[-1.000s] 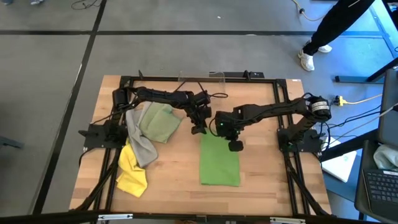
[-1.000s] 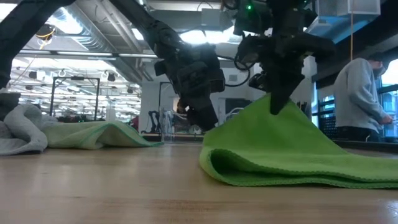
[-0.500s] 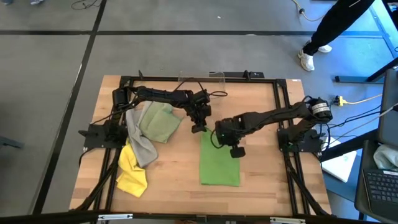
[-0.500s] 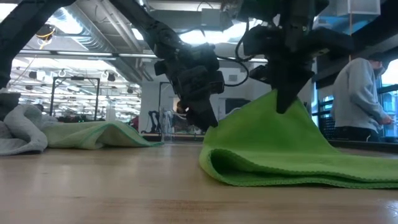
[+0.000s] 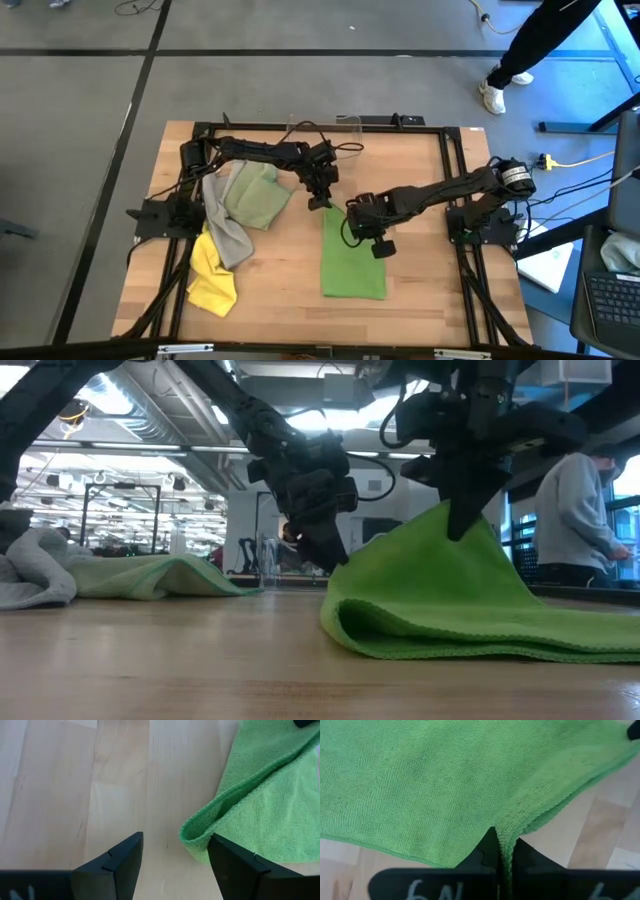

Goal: Fold microfiber towels
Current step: Fold the green microfiber cloth

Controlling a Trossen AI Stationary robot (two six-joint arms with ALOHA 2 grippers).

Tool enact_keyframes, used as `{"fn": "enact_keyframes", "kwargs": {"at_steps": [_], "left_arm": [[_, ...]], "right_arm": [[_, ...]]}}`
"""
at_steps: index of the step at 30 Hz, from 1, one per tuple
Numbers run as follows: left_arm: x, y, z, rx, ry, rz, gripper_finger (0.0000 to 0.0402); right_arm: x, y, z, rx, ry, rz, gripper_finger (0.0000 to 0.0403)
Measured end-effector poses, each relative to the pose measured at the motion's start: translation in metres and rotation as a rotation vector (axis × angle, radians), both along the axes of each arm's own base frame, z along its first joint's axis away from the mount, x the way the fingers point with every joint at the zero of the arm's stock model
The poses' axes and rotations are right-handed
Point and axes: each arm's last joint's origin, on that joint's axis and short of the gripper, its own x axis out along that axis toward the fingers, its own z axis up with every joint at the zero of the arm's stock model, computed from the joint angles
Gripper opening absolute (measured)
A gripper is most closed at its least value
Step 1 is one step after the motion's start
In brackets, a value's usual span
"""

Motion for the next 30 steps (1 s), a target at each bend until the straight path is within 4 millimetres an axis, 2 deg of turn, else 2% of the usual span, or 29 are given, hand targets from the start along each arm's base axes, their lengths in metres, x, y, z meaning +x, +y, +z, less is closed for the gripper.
{"fn": "enact_keyframes", "kwargs": {"at_steps": [14,22,26,30], "left_arm": [[0.001,-0.003,0.000,0.000,0.001,-0.006,0.0215],[0.001,-0.003,0.000,0.000,0.000,-0.006,0.0215],[0.001,-0.002,0.000,0.000,0.000,-0.005,0.0215],[0.001,-0.002,0.000,0.000,0.000,-0.006,0.0215]], "right_arm": [[0.006,0.018,-0.007,0.019,-0.046,0.029,0.0010],[0.010,0.035,-0.037,-0.011,0.054,0.106,0.0010],[0.012,0.037,-0.051,-0.019,0.099,0.109,0.0010],[0.013,0.037,-0.056,-0.025,0.118,0.106,0.0010]]}}
